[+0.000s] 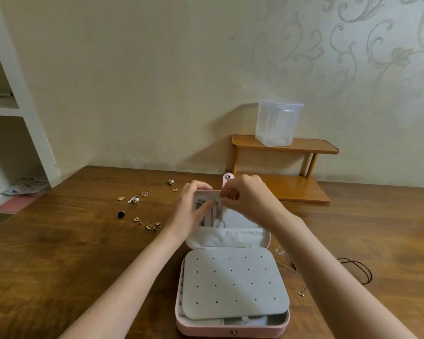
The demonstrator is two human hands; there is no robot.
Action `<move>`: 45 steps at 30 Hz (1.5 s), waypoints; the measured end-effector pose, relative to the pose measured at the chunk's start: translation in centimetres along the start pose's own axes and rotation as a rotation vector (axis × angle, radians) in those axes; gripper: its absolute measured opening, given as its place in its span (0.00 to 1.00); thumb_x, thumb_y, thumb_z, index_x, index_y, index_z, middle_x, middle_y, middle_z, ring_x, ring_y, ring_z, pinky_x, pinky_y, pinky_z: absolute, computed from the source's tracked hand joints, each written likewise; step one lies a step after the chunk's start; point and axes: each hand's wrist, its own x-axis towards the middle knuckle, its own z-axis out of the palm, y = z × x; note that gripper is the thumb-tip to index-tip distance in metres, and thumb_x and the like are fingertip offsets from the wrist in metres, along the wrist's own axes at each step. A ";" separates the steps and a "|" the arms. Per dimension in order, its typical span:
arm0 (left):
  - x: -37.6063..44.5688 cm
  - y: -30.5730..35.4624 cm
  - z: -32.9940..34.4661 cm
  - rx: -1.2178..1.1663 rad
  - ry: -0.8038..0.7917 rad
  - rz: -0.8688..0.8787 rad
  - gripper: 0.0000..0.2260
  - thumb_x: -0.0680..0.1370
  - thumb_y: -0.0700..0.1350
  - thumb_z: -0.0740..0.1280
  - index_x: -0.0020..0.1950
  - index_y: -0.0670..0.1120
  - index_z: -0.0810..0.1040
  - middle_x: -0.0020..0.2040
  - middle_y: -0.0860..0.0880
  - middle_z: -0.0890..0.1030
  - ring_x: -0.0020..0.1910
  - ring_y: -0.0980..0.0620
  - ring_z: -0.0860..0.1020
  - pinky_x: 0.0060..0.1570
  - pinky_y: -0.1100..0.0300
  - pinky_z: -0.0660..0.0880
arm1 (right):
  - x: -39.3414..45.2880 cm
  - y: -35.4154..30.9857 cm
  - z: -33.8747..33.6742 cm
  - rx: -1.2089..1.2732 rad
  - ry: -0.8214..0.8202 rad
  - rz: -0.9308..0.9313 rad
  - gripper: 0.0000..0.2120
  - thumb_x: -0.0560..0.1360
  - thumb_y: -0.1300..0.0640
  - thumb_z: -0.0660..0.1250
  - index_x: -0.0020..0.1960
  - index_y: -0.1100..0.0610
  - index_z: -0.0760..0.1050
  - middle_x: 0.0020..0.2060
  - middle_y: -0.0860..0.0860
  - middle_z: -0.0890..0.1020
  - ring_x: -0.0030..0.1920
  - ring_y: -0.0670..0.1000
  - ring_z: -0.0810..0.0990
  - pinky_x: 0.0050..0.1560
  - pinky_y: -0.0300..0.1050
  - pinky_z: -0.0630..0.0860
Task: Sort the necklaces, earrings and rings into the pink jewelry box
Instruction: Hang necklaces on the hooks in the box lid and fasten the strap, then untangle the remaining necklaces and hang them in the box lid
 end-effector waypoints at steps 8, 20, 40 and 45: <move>0.0 0.3 0.2 -0.046 0.018 -0.064 0.09 0.75 0.39 0.68 0.52 0.49 0.72 0.55 0.47 0.74 0.54 0.53 0.74 0.51 0.62 0.74 | -1.8 0.7 2.7 0.010 -0.202 0.078 0.12 0.76 0.64 0.60 0.51 0.60 0.82 0.46 0.54 0.84 0.42 0.50 0.78 0.42 0.34 0.73; 1.3 -0.1 -0.3 -0.245 -0.243 -0.487 0.14 0.80 0.55 0.56 0.58 0.49 0.73 0.58 0.50 0.75 0.58 0.54 0.72 0.54 0.61 0.69 | -0.9 2.4 1.7 0.104 -0.207 0.197 0.12 0.77 0.64 0.59 0.55 0.60 0.79 0.48 0.54 0.83 0.29 0.43 0.77 0.32 0.31 0.75; 1.8 5.8 5.3 0.301 -0.324 -0.176 0.09 0.80 0.44 0.59 0.58 0.48 0.74 0.64 0.48 0.71 0.64 0.51 0.67 0.53 0.59 0.65 | -5.3 9.5 -3.6 -0.075 -0.262 0.297 0.06 0.74 0.62 0.67 0.49 0.61 0.81 0.39 0.50 0.81 0.35 0.44 0.78 0.36 0.31 0.75; 0.4 7.2 7.0 0.217 -0.326 -0.089 0.08 0.80 0.41 0.59 0.53 0.48 0.76 0.58 0.50 0.73 0.57 0.54 0.71 0.51 0.63 0.67 | -6.7 10.6 0.2 -0.242 -0.279 0.332 0.08 0.75 0.66 0.64 0.52 0.61 0.79 0.49 0.57 0.82 0.50 0.55 0.79 0.47 0.44 0.78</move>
